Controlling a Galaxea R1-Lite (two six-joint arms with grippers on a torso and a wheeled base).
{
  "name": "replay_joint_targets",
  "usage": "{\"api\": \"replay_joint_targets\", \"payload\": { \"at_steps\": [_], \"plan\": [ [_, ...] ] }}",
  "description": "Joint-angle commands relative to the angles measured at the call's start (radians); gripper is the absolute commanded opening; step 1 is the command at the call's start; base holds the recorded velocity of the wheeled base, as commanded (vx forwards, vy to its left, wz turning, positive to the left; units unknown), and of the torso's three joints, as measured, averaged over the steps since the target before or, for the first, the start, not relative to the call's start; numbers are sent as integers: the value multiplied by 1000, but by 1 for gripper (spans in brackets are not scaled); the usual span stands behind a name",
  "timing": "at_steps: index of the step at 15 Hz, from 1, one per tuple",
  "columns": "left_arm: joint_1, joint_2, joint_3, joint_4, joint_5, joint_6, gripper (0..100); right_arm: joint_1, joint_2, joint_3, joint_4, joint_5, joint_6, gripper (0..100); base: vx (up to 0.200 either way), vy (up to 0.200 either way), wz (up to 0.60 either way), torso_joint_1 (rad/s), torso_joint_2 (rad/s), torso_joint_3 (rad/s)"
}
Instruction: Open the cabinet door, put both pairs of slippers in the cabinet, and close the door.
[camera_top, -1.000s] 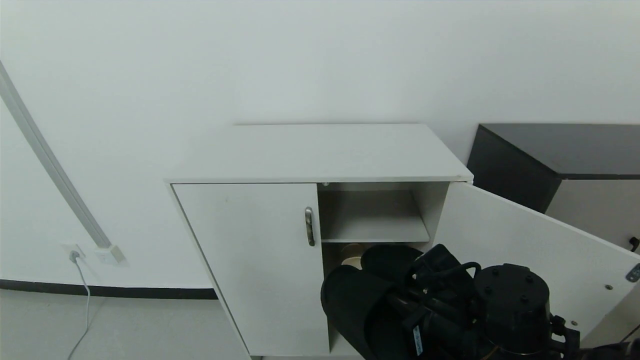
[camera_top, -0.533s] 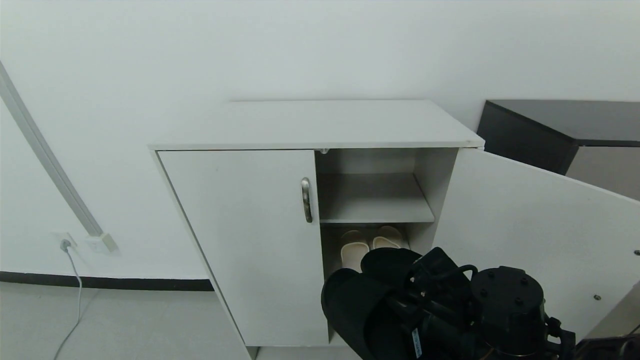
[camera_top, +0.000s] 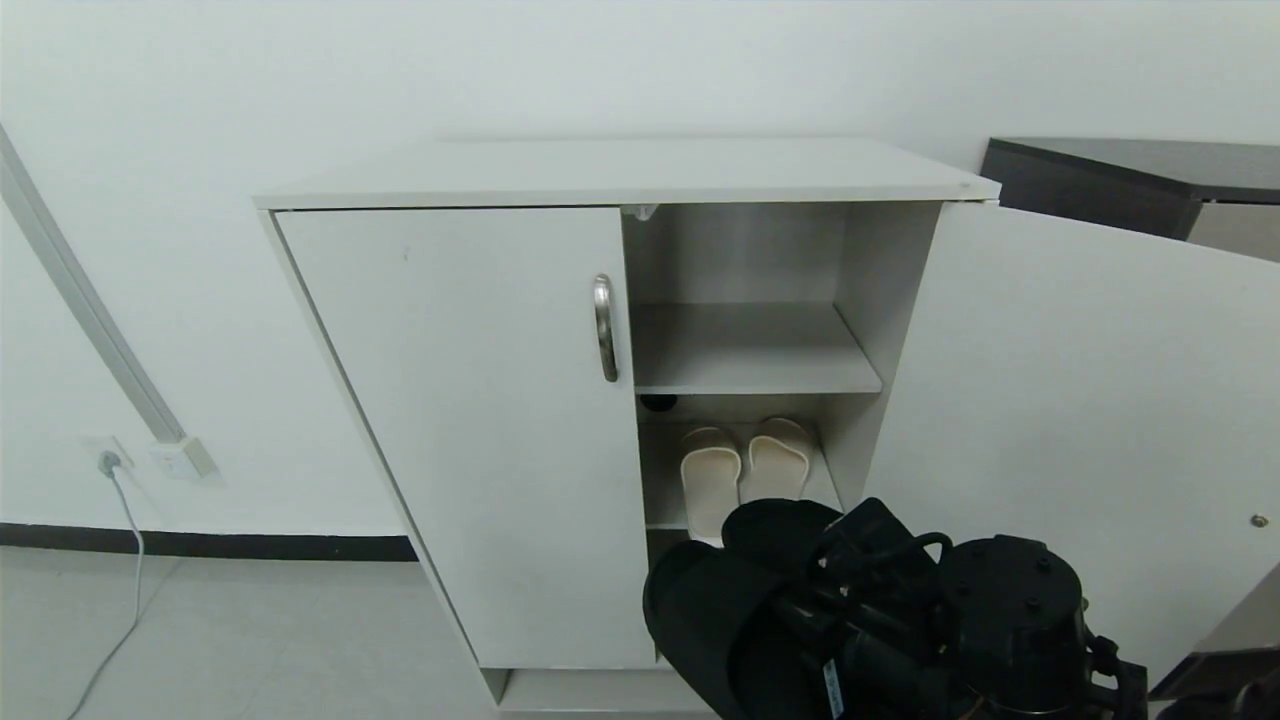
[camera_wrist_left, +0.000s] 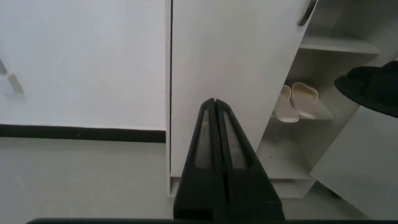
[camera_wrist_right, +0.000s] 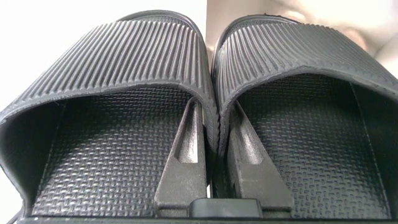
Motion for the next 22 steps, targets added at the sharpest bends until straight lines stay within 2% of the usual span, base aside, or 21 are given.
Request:
{"api": "replay_joint_targets", "payload": {
  "at_steps": [1, 19, 20, 22],
  "plan": [
    [0, 0, 0, 0, 0, -1, 0, 0, 9, -1, 0, 0, 0, 0, 0, 0, 0, -27, 437, 417],
    [0, 0, 0, 0, 0, 1, 0, 13, 38, -4, -23, -7, -11, 0, 0, 0, -33, -2, 38, 30],
    [0, 0, 0, 0, 0, 1, 0, 19, 55, -53, -22, -52, -11, 0, 0, 0, 0, 0, 0, 0],
    [0, 0, 0, 0, 0, 2, 0, 36, 125, -228, 60, -242, 19, 0, 0, 0, 0, 0, 0, 0]
  ]
}}
